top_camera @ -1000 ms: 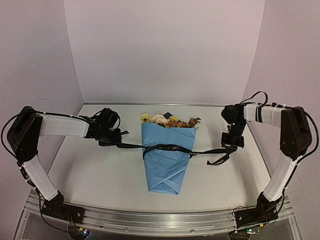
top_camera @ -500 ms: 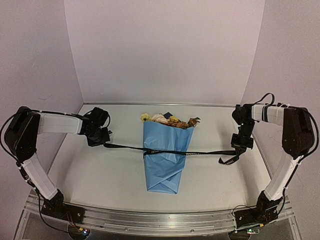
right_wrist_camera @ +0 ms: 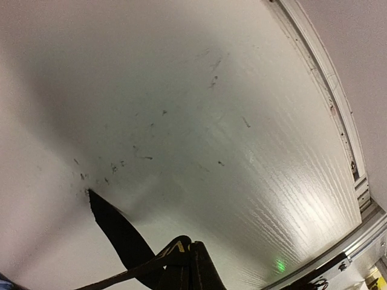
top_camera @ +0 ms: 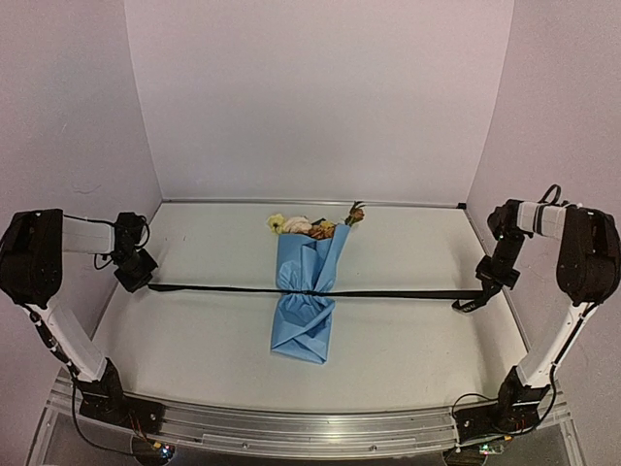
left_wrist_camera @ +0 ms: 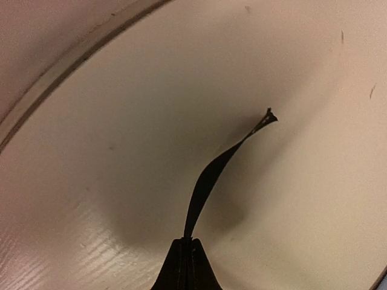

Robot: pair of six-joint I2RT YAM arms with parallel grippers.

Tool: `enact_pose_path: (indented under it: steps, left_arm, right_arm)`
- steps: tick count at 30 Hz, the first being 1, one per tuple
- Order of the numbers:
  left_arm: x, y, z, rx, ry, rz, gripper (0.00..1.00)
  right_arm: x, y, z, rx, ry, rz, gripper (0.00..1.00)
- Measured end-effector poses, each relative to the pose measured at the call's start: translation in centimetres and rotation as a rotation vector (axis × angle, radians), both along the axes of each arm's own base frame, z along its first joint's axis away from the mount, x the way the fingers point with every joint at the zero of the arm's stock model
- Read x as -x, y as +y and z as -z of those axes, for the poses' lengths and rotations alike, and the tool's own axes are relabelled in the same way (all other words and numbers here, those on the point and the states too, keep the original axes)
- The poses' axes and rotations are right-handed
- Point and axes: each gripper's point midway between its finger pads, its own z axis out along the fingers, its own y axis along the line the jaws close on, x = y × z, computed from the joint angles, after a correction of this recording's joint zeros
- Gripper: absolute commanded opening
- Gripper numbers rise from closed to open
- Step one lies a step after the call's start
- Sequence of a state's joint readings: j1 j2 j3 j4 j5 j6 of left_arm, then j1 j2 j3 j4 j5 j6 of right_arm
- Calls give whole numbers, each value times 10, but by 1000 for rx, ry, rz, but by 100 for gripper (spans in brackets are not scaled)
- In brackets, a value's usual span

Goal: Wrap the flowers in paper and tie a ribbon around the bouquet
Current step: Tie the ribbon around the folded bouquet.

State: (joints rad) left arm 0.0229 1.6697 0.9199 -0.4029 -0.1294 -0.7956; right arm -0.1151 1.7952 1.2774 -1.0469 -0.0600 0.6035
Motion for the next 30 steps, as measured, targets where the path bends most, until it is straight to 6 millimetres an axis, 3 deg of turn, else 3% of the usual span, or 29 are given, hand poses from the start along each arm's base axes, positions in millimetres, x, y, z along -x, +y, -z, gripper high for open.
enact_pose_path:
  steps: [3, 8, 15, 18, 19, 21, 24, 28, 30]
  left_arm:
    - [1, 24, -6, 21, -22, -82, 0]
    - [6, 39, -8, 54, -26, -133, 0]
    - [9, 31, -2, 62, -23, -86, 0]
    - [2, 16, -4, 38, -36, -24, 0]
    - [0, 8, -5, 31, -42, 5, 3]
    - [-3, -6, -5, 24, -47, 54, 21]
    - [-5, -18, -7, 14, -51, 106, 38]
    - [-8, -21, -17, -30, -70, 164, 67]
    - [-12, -28, -30, -60, -99, 203, 74]
  right_arm:
    - [3, -8, -1, -18, 4, 45, 0]
    - [11, -13, -2, -51, 16, 91, 0]
    - [16, -12, -3, -66, 25, 92, 1]
    - [15, -9, -3, -61, 26, 66, 16]
    - [15, -8, -3, -62, 25, 55, 21]
    - [14, -3, -3, -65, 23, 15, 32]
    - [13, 6, -6, -66, 12, -49, 49]
    - [9, 21, -17, -56, -27, -154, 64]
    - [7, 28, -23, -44, -51, -219, 66]
